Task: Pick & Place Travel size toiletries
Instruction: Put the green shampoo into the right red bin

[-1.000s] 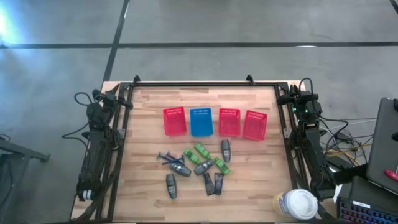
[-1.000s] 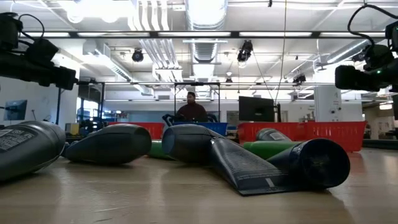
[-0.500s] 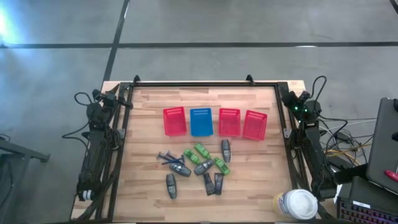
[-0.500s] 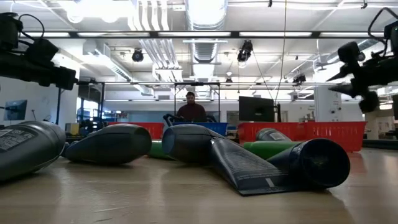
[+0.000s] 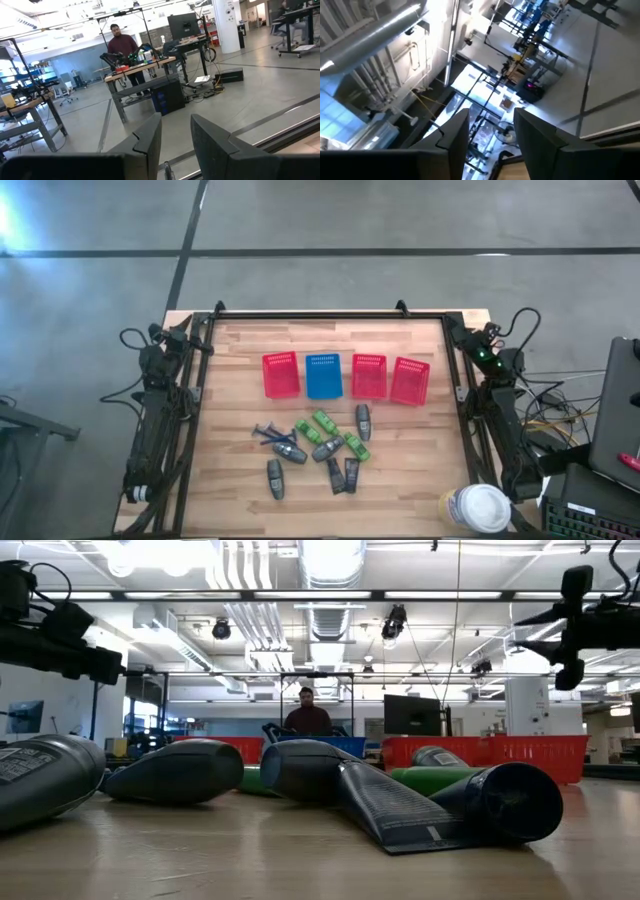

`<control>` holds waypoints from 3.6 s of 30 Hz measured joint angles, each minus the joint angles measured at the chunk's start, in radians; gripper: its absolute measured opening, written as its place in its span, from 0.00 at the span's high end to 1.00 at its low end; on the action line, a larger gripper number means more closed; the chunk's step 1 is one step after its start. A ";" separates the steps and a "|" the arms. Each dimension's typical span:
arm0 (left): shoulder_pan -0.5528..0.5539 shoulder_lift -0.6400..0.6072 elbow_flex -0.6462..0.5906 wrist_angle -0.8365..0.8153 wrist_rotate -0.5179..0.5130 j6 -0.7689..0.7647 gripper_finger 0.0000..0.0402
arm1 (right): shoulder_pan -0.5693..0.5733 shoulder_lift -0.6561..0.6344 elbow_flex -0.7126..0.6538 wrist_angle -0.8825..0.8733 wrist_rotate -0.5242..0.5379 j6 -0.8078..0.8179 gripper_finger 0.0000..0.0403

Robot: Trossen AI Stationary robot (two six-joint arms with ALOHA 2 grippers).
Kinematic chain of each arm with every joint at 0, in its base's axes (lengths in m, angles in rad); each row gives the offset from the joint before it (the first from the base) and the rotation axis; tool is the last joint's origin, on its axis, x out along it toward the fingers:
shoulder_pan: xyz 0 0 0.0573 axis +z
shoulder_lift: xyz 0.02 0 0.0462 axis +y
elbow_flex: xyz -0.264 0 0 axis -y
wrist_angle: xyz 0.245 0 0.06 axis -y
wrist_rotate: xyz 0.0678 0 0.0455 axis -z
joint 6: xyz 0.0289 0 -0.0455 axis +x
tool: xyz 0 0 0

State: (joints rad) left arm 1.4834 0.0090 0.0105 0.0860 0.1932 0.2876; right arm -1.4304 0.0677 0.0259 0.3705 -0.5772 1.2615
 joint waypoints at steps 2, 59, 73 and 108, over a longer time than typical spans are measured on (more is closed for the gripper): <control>0.000 0.000 0.000 0.000 0.000 0.000 0.72 | 0.007 -0.002 0.013 0.028 0.000 0.003 0.61; 0.000 0.000 0.000 -0.001 0.000 0.000 0.72 | 1.700 1.768 1.226 -1.140 0.466 -0.014 0.31; 0.000 0.002 0.000 -0.002 0.000 0.000 0.72 | 1.732 2.046 1.448 -1.257 0.581 -0.068 0.23; 0.000 0.008 0.000 -0.014 0.000 0.000 0.72 | 1.320 1.302 0.996 -1.487 0.782 0.361 0.69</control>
State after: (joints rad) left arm 1.4834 0.0174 0.0109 0.0715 0.1928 0.2878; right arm -0.1107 1.3701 1.0224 -1.1164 0.2049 1.6220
